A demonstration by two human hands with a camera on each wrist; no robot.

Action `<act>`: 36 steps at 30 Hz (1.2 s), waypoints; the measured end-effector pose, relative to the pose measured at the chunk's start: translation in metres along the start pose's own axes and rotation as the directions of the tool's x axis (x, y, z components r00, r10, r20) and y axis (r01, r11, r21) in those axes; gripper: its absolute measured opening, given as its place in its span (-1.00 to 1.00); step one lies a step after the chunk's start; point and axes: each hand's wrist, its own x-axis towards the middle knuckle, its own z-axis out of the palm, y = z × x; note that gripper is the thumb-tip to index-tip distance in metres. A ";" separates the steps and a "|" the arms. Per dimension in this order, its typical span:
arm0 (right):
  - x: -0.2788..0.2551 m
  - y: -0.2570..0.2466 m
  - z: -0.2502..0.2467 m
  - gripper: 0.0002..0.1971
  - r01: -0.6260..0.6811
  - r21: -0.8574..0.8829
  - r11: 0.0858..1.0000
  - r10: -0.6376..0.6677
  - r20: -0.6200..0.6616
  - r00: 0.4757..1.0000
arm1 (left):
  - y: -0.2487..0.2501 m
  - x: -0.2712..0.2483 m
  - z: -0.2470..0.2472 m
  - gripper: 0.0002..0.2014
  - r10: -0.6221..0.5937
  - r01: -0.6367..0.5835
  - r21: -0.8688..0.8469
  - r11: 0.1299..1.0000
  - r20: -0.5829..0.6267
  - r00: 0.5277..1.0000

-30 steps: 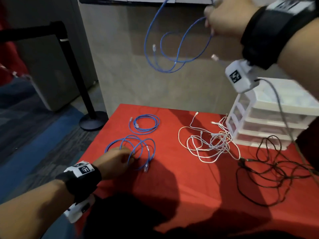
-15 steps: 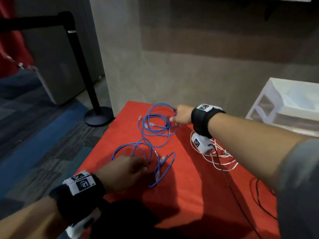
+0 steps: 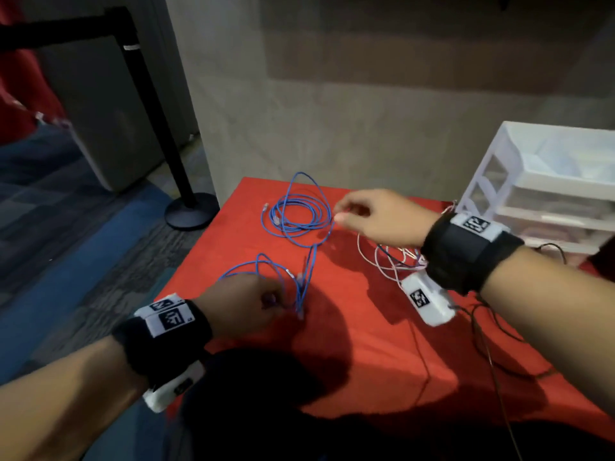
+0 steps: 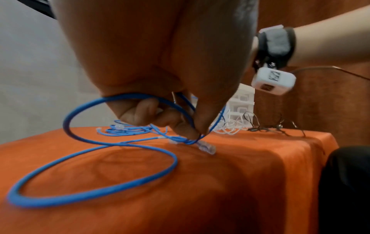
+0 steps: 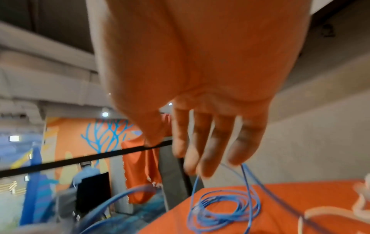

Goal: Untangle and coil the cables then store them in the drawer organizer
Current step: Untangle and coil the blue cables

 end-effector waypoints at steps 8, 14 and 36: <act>-0.081 0.005 0.031 -0.93 0.038 0.111 0.993 -0.049 0.099 0.994 | 0.083 0.019 -0.060 -0.95 0.104 -0.162 -0.426 0.890 -0.155 0.982; -0.105 0.028 0.010 -0.69 -0.049 0.282 0.958 0.056 -0.018 0.998 | 0.114 0.031 -0.093 -0.91 0.040 -0.215 -0.622 0.753 -0.283 0.958; -0.162 0.028 -0.015 -0.75 -0.042 0.824 0.566 0.188 -0.080 0.979 | 0.146 0.041 -0.095 -0.96 -0.049 -0.085 -0.843 0.531 -0.131 0.990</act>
